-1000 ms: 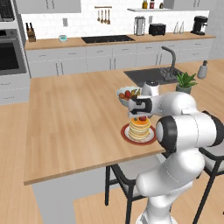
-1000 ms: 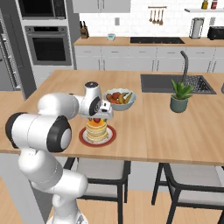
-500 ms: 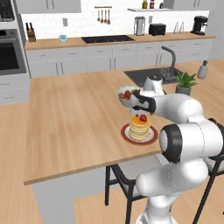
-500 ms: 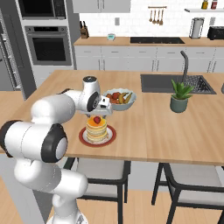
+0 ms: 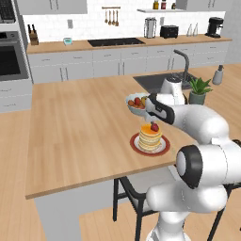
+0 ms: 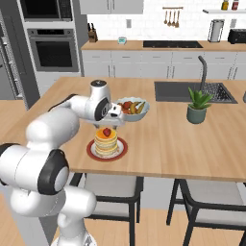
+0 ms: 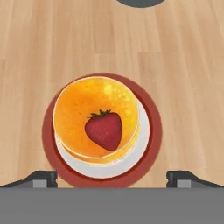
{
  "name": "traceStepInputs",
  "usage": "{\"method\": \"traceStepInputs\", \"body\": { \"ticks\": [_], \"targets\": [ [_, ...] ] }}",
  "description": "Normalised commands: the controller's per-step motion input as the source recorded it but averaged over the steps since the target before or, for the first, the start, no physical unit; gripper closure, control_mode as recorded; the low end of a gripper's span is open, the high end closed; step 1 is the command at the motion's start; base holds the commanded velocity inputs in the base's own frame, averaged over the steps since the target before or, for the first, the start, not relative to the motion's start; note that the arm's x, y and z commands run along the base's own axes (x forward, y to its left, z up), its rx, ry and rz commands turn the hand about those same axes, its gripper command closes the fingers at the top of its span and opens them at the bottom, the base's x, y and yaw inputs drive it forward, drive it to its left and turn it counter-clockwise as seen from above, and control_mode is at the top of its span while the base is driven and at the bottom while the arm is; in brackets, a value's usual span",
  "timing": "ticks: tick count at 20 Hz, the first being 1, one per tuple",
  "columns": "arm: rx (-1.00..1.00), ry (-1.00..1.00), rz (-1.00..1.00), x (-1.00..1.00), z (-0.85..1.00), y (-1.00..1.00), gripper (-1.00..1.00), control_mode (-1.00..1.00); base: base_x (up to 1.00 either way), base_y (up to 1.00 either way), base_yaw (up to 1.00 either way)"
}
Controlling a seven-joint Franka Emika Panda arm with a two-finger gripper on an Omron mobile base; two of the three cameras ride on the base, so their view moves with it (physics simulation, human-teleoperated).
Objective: Take the strawberry from the fridge and place it on top of the pancake, located on the dining counter.
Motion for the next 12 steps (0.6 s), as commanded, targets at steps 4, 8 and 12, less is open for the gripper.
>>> {"method": "traceStepInputs", "body": {
  "ticks": [4,8,12],
  "targets": [
    [0.01,-0.05,0.0,-0.6,0.0,-0.43,-1.0,-1.0,0.0,0.0,0.0],
    [0.01,-0.03,0.0,-0.52,0.07,-0.43,-1.0,-1.0,0.0,0.0,0.0],
    [0.06,-0.01,0.0,-0.41,0.32,-0.63,-1.0,-1.0,0.0,0.0,0.0]
  ]
}}
